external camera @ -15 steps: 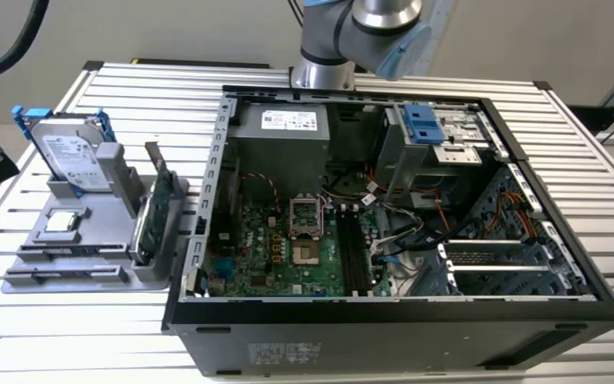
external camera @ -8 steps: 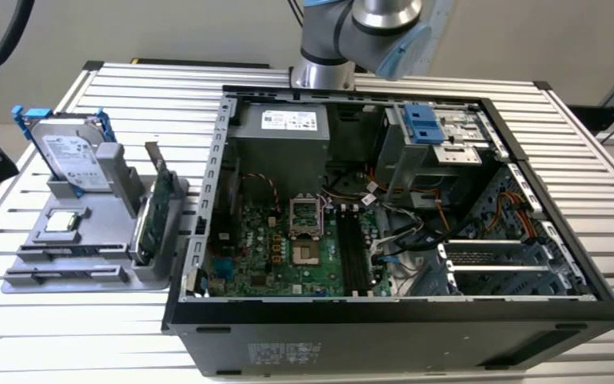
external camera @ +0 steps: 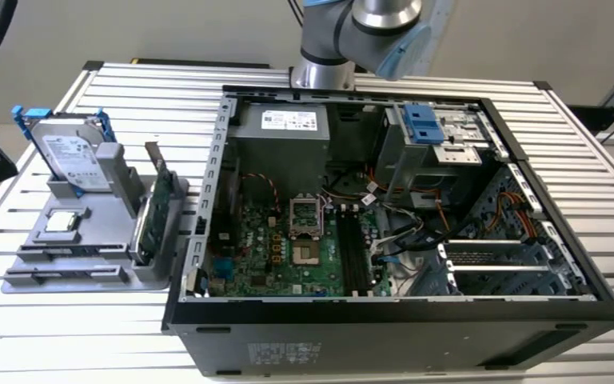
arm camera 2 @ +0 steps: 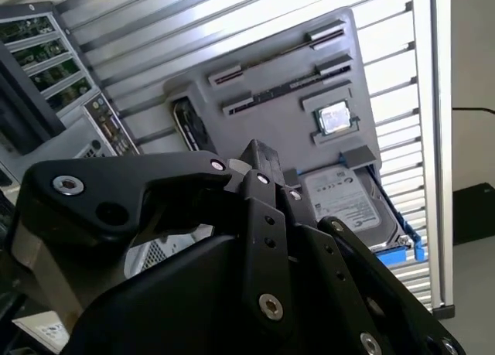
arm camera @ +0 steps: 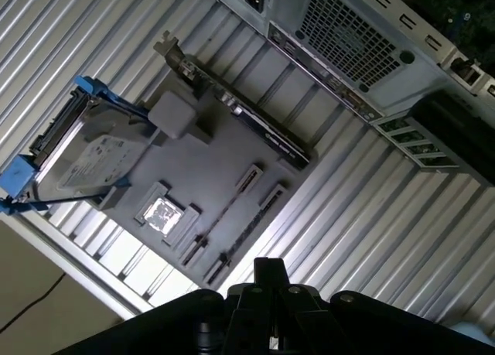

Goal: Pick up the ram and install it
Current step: 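Pick up the ram and move it above insertion slot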

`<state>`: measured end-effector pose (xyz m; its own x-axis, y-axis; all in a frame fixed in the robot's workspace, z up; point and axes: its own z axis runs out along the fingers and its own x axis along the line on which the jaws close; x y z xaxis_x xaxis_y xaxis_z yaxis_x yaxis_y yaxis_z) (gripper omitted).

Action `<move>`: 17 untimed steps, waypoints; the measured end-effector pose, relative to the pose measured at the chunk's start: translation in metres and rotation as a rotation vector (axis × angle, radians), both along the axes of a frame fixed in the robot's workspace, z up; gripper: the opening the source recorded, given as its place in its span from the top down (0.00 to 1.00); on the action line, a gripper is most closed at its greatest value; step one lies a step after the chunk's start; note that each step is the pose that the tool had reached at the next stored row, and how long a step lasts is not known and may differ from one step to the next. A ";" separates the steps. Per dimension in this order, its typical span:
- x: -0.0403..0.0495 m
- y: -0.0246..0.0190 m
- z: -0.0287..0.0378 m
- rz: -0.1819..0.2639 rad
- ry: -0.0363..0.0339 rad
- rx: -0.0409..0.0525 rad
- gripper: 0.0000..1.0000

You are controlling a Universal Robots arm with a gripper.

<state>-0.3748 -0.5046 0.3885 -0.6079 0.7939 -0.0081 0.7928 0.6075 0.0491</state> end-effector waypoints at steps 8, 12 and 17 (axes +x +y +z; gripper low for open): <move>-0.0006 0.0000 0.0004 -0.057 0.0000 0.0000 1.00; -0.0009 0.0000 0.0008 -0.090 0.0000 0.0000 1.00; -0.0012 0.0000 0.0014 -0.123 -0.0001 0.0001 1.00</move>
<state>-0.3759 -0.5046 0.3899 -0.5062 0.8624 -0.0080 0.8611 0.5060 0.0492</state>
